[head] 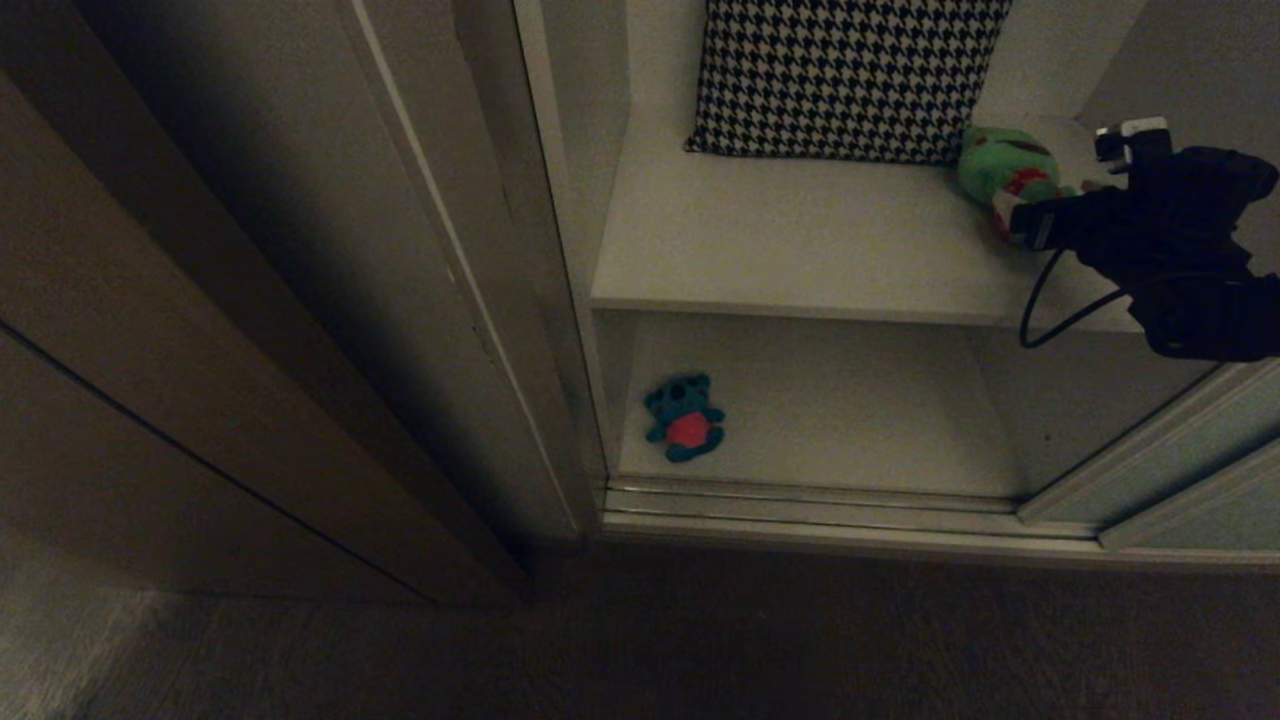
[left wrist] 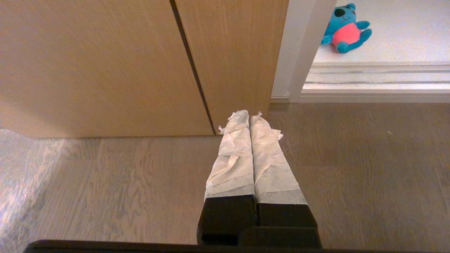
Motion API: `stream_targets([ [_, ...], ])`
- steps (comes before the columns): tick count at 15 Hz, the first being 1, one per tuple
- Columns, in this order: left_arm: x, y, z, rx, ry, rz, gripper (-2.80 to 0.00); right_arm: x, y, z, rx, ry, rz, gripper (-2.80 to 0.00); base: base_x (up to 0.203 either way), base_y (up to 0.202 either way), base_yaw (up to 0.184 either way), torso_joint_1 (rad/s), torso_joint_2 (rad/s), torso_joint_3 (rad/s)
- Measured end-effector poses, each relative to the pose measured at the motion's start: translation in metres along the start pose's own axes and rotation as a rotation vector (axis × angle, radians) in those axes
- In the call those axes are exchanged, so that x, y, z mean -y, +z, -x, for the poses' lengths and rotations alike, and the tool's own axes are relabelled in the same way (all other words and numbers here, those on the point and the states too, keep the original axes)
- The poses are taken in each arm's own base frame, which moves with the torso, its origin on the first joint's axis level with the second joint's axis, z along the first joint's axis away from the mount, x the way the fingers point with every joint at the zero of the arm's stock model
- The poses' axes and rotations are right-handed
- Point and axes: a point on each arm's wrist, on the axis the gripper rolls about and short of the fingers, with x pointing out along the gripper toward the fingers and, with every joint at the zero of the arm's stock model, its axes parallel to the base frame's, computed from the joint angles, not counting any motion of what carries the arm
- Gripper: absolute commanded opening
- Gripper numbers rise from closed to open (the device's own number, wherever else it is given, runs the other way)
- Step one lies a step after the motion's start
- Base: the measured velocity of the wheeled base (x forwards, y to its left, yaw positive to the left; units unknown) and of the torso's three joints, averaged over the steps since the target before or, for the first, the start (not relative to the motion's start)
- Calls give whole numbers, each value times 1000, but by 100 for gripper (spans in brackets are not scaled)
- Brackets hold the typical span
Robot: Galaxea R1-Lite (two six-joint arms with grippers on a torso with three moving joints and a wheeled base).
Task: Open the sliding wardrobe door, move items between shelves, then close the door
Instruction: Place the green doll on the lower shelf
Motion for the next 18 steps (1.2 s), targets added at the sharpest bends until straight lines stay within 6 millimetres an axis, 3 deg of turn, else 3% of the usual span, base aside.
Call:
stream_targets([
  [4,0,0,0,0,0,0,-280,-1,-13,-6,-10,-14,30,0,0,0,0,0,0,0],
  [18,0,0,0,0,0,0,-280,2,-19,-9,-43,-13,43,0,0,0,0,0,0,0],
])
